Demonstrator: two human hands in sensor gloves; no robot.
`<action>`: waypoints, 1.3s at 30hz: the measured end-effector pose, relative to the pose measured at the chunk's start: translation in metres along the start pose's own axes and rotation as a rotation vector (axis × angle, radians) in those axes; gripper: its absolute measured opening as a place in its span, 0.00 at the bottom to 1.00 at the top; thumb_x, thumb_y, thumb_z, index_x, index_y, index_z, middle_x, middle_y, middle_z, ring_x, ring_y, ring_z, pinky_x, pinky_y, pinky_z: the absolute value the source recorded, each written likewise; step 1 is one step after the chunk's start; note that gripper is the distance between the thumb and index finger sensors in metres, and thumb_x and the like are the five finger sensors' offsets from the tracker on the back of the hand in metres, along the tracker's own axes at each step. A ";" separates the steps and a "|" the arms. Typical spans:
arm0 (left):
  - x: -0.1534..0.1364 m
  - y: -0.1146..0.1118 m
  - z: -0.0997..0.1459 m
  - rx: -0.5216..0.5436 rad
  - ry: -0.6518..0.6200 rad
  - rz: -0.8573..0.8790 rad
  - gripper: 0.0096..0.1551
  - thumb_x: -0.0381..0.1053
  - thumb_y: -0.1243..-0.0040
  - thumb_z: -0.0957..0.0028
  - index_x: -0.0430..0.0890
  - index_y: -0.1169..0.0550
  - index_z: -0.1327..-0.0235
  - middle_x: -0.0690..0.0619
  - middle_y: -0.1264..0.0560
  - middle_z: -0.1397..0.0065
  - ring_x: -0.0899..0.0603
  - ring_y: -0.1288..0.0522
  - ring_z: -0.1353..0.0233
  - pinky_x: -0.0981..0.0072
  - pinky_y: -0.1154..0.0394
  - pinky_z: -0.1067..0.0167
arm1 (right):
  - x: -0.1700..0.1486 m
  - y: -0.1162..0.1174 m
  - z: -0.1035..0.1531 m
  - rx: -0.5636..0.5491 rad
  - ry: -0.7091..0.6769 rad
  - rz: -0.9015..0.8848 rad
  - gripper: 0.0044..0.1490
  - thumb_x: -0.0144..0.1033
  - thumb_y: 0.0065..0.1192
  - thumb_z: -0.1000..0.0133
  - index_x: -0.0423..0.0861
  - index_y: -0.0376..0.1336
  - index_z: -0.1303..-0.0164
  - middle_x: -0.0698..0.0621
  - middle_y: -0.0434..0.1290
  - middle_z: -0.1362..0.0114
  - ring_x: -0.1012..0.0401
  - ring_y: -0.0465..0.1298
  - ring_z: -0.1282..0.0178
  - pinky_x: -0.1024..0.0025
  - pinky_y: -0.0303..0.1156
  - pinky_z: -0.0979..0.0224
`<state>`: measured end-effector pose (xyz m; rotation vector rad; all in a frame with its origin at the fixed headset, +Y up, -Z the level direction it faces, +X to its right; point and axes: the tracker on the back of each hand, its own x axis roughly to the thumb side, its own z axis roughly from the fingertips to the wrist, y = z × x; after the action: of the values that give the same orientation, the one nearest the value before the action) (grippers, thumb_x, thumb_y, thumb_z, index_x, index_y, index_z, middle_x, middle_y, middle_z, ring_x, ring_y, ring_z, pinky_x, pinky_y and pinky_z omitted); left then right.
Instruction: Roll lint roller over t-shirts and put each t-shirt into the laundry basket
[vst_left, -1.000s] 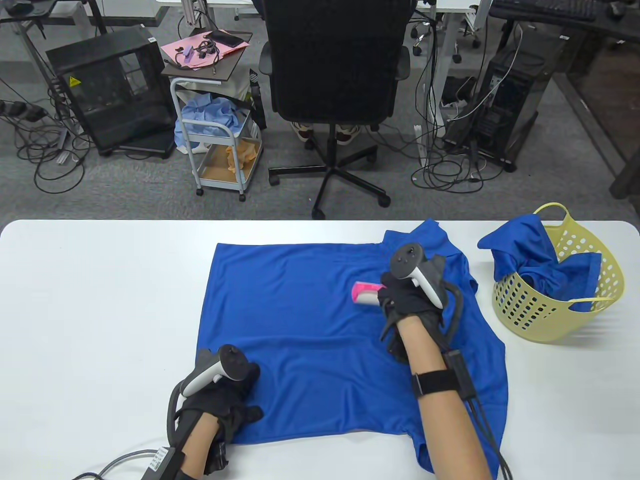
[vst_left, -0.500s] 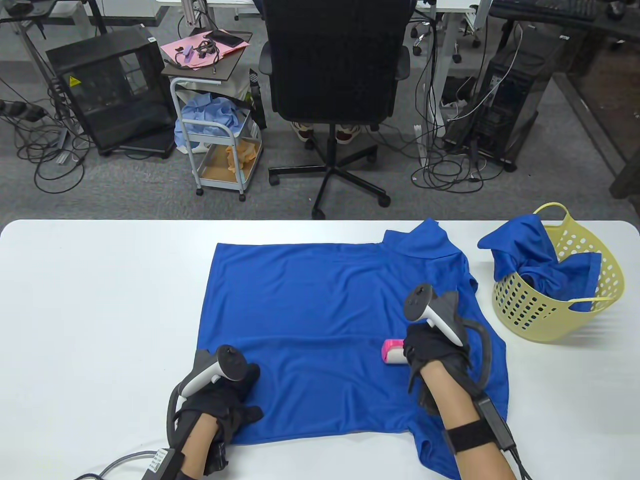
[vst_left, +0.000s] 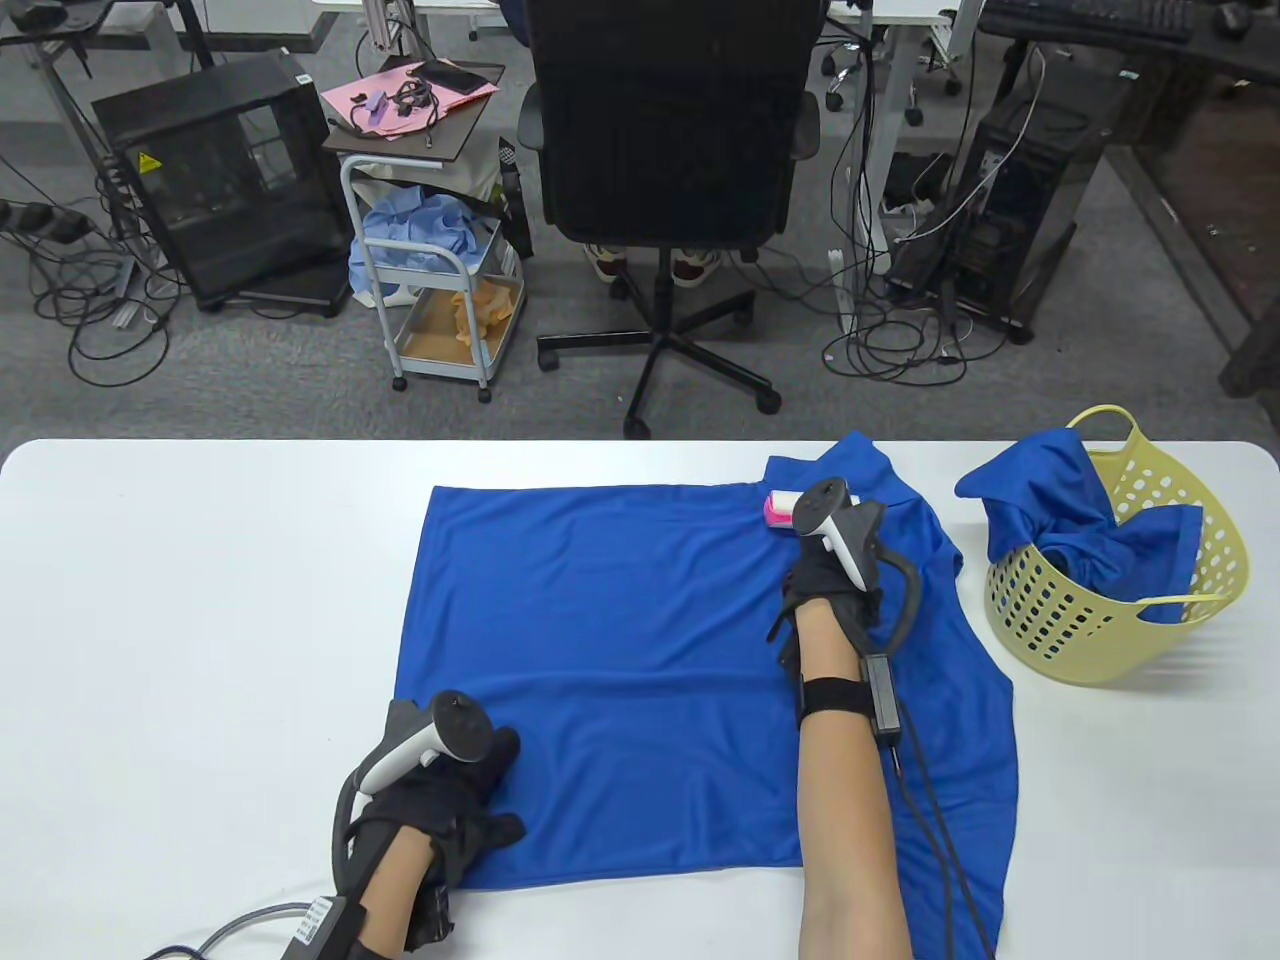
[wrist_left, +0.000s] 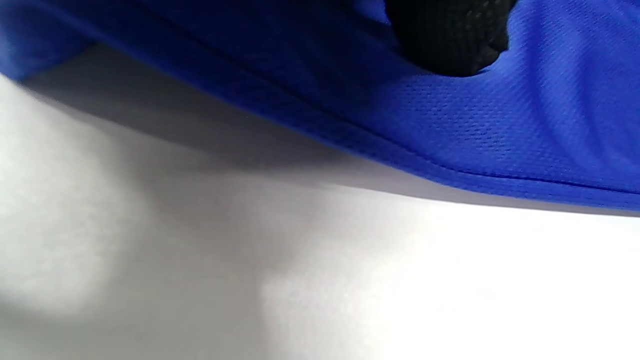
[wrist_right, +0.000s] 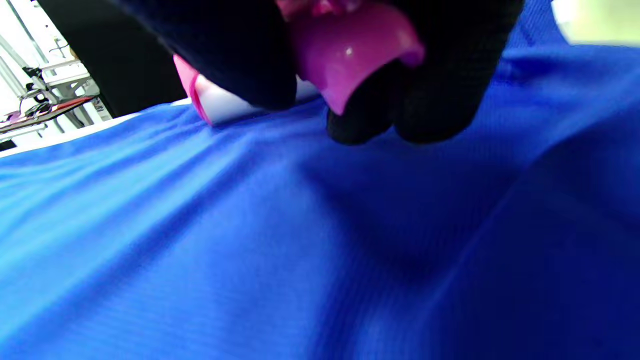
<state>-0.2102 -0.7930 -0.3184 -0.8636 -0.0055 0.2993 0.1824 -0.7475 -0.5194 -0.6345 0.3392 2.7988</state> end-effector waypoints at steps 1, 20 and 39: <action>0.000 0.000 0.000 -0.001 0.000 0.000 0.52 0.64 0.44 0.44 0.69 0.66 0.26 0.51 0.79 0.23 0.32 0.82 0.25 0.19 0.68 0.37 | -0.002 0.000 0.001 -0.006 -0.007 0.001 0.45 0.36 0.62 0.41 0.64 0.39 0.24 0.49 0.57 0.16 0.54 0.76 0.34 0.59 0.79 0.38; -0.001 0.000 0.000 0.004 0.001 0.010 0.52 0.64 0.44 0.44 0.69 0.65 0.26 0.52 0.79 0.23 0.33 0.83 0.25 0.20 0.69 0.37 | -0.101 -0.058 0.165 0.158 0.011 0.294 0.26 0.47 0.61 0.39 0.56 0.65 0.31 0.45 0.80 0.35 0.60 0.83 0.59 0.76 0.81 0.62; -0.002 -0.001 0.000 -0.003 -0.007 0.022 0.52 0.63 0.44 0.44 0.69 0.66 0.26 0.53 0.80 0.24 0.34 0.83 0.26 0.20 0.70 0.37 | -0.061 -0.023 -0.009 -0.063 0.153 0.025 0.40 0.36 0.55 0.39 0.57 0.40 0.22 0.42 0.59 0.18 0.52 0.77 0.38 0.60 0.79 0.41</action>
<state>-0.2118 -0.7941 -0.3171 -0.8661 -0.0031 0.3235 0.2457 -0.7404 -0.5043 -0.8680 0.2905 2.8010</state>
